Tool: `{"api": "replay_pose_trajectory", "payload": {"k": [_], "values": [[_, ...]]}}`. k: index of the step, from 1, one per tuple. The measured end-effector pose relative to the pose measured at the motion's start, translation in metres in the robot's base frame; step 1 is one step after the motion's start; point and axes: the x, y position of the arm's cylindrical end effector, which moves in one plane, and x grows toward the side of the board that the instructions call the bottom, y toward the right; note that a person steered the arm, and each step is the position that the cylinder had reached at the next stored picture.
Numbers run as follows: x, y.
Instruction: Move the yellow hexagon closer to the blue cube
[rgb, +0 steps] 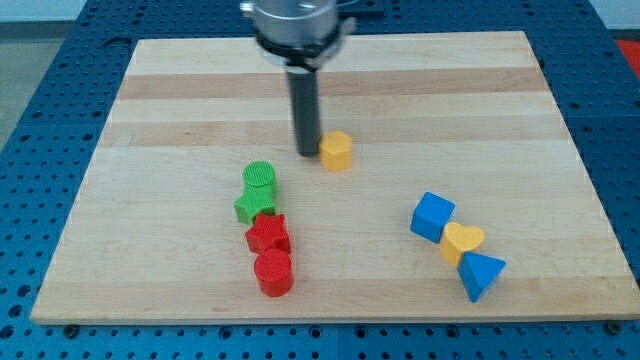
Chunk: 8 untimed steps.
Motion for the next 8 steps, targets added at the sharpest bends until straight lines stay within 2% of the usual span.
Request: {"api": "replay_pose_trajectory", "payload": {"k": [2, 4, 5, 6, 8], "values": [[0.024, 0.09], [0.001, 0.091], [-0.007, 0.12], [-0.006, 0.147], [0.028, 0.147]]}}
